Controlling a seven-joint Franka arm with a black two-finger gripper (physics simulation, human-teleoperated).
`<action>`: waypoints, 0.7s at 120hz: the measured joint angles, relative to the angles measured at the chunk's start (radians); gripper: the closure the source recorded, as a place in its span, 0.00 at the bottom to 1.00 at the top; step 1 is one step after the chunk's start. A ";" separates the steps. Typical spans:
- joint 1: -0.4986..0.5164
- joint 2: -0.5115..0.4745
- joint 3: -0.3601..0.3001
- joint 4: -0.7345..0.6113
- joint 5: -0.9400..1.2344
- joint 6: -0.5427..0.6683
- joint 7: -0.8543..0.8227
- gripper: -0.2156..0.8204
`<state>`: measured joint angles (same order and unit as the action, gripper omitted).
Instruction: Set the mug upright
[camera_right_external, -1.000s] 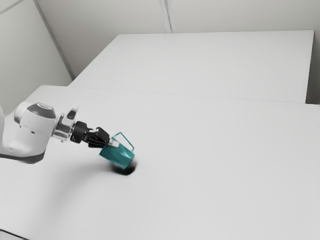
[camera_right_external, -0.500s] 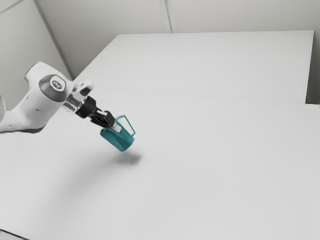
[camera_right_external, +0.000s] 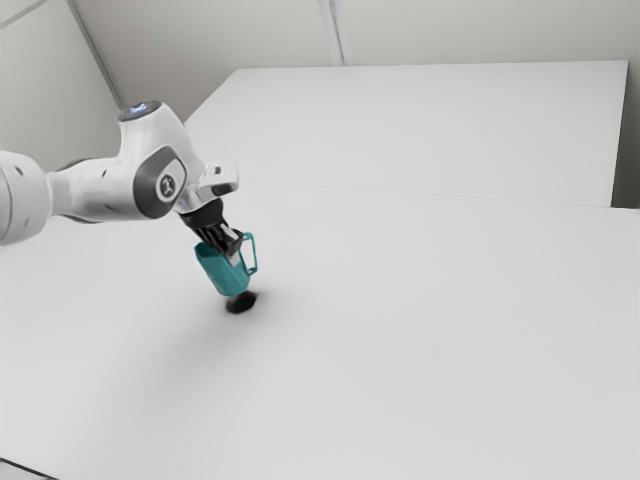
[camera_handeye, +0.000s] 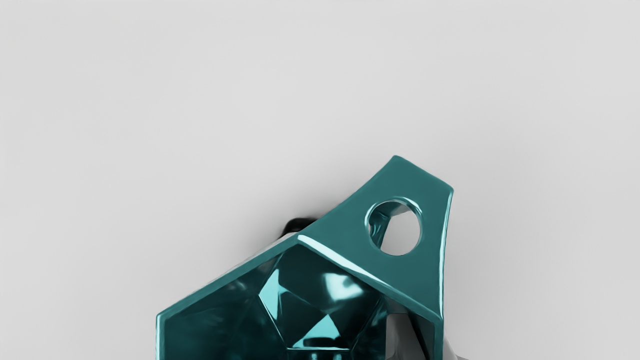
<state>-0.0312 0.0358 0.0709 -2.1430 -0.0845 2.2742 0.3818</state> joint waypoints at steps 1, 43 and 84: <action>-0.002 0.001 0.000 0.000 0.005 0.002 -0.006 0.97; -0.003 0.045 -0.002 -0.007 0.070 0.063 -0.185 0.97; -0.007 0.069 -0.002 -0.008 0.073 0.083 -0.283 0.94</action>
<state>-0.0386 0.1047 0.0691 -2.1510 -0.0120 2.3568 0.0987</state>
